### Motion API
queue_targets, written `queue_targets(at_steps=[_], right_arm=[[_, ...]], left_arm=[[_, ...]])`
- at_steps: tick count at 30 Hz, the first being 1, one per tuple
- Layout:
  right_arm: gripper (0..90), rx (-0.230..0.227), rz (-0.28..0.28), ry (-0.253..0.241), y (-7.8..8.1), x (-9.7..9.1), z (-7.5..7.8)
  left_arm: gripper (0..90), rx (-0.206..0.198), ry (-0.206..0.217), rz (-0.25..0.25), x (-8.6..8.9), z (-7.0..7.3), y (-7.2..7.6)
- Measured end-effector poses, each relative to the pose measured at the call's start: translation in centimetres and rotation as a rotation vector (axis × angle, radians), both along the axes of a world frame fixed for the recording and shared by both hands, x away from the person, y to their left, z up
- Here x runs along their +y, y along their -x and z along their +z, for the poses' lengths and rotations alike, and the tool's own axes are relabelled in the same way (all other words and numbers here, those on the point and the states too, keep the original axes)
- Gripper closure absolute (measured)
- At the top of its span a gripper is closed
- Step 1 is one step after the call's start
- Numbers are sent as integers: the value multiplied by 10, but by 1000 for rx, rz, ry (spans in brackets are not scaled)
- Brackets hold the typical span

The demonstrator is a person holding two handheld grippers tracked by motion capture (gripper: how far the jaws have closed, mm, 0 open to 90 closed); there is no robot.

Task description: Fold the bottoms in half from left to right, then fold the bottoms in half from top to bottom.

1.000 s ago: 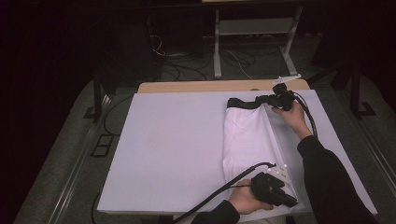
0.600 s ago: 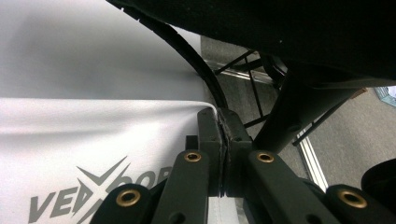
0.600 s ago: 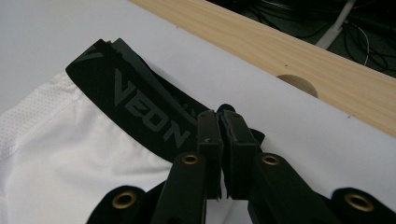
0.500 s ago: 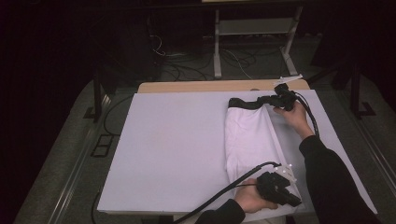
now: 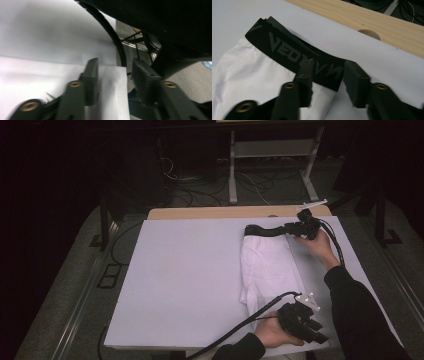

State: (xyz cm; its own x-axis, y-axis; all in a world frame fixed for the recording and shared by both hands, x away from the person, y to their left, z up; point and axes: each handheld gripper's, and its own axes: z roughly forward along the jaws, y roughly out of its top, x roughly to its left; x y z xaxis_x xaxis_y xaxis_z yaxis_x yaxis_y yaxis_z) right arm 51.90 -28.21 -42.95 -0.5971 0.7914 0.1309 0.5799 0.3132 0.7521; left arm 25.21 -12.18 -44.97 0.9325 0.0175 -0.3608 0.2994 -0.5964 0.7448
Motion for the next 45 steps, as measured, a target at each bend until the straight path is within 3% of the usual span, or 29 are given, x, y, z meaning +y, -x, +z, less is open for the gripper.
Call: queue_targets(at_steps=[8, 10, 12, 15, 19, 23, 32, 37, 45], right_arm=[[229, 32, -1, -64, 11, -10, 1], [133, 26, -5, -66, 14, -11, 1], [122, 20, -9, -80, 17, -11, 3], [11, 9, -20, -73, 22, -10, 8], [0, 1, -25, -86, 27, -10, 11], [0, -9, -35, -102, 34, -12, 13], [0, 7, -35, -81, 44, -11, 11], [0, -15, -32, -86, 50, -9, 12], [0, -25, -17, -97, 56, -6, 12]], left_arm=[[232, 6, -4, 51, 8, 8, -4], [201, 16, 2, 60, 10, 10, -6], [167, 23, 12, 67, 13, 12, -8], [110, 22, 28, 74, 18, 16, -10], [0, 19, 36, 82, 23, 21, -12], [0, -12, 38, 96, 30, 26, -14], [0, -41, 56, 170, 57, 31, -25], [0, -72, 60, 215, 72, 36, -35], [0, -95, 58, 245, 85, 37, -48]])
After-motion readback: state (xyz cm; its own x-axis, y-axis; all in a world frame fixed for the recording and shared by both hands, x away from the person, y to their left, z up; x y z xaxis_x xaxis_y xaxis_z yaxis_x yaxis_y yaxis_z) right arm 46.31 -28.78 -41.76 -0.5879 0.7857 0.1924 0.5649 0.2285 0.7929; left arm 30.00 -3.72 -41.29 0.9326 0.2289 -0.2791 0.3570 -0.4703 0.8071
